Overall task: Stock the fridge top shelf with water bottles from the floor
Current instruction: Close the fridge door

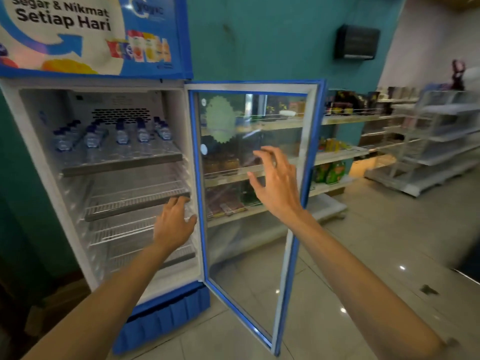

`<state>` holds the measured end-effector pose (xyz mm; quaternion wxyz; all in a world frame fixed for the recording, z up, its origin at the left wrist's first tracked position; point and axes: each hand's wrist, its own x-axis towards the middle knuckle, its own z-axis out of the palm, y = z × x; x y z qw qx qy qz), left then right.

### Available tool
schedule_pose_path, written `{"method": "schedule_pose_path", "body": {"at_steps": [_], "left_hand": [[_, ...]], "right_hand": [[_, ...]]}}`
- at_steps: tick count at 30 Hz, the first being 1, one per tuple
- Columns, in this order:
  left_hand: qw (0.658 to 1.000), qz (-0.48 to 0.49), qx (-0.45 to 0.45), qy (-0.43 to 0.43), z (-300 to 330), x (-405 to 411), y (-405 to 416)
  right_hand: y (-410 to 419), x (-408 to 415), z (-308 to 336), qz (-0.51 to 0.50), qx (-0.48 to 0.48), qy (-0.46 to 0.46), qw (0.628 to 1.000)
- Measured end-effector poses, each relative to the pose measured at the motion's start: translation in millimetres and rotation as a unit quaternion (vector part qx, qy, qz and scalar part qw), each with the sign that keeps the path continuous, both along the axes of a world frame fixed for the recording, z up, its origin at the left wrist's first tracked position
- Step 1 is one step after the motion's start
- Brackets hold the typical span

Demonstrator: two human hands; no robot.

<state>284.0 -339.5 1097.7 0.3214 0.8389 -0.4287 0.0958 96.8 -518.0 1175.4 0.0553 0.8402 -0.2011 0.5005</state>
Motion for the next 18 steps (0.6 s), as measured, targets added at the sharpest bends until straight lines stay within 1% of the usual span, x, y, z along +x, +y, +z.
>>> {"method": "schedule_pose_path", "body": {"at_steps": [2, 3, 5, 6, 8, 10, 12, 14, 18], "left_hand": [[1.0, -0.011, -0.006, 0.003, -2, -14, 3], [1.0, -0.017, -0.008, 0.004, -4, -19, 5], [1.0, -0.027, -0.012, -0.001, -6, -25, 11], [0.999, -0.029, -0.013, -0.003, -7, -25, 15], [1.0, -0.024, -0.018, -0.001, -7, -25, 24], [1.0, -0.013, -0.018, -0.006, -6, -21, 34], [1.0, -0.009, -0.014, -0.02, -4, -15, 45], [0.999, -0.008, -0.011, -0.032, -3, -8, 55], [1.0, 0.002, -0.021, -0.021, -2, 3, 65]], "right_hand": [[-9, -16, 13, -0.05, 0.005, -0.083, 0.995], [-15, -21, 18, -0.074, 0.031, -0.127, 0.989], [-32, -27, 26, -0.097, 0.116, -0.199, 0.968], [-41, -27, 28, -0.1, 0.161, -0.22, 0.957], [-61, -22, 30, -0.094, 0.251, -0.229, 0.936], [-76, -14, 31, -0.068, 0.345, -0.209, 0.912], [-86, -7, 30, -0.031, 0.408, -0.185, 0.893], [-91, 0, 26, -0.031, 0.407, -0.187, 0.894], [-92, 6, 20, -0.086, 0.358, -0.207, 0.906]]}}
